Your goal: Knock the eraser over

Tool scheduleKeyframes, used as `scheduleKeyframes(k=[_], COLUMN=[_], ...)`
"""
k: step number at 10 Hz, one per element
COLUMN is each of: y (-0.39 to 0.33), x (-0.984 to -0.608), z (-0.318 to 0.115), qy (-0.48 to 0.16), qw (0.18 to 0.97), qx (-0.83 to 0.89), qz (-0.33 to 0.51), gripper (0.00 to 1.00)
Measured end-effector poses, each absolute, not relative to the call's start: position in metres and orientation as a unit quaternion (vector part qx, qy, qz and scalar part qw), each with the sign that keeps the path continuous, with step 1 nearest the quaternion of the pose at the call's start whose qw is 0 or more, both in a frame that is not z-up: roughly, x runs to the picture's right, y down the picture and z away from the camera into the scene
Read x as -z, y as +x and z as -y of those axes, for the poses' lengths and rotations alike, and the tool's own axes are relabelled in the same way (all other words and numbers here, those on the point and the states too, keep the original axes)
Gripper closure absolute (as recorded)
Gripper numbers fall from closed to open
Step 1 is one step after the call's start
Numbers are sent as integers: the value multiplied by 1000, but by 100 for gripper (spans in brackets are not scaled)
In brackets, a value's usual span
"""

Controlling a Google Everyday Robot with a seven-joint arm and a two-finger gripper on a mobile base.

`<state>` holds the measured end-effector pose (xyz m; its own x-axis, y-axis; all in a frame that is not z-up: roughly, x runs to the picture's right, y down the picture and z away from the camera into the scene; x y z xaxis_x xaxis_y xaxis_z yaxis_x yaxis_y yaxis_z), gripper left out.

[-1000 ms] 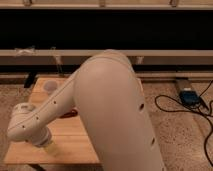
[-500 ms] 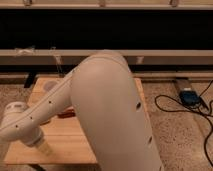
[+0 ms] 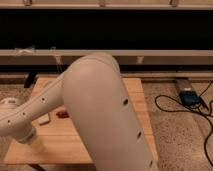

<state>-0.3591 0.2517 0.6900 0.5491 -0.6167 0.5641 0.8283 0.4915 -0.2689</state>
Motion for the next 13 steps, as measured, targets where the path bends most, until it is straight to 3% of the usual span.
scheduleKeyframes(k=[13], y=[-425], x=[-683], z=[-208], qy=[-213], qw=[808], qx=[501], qz=[226], gripper=[20])
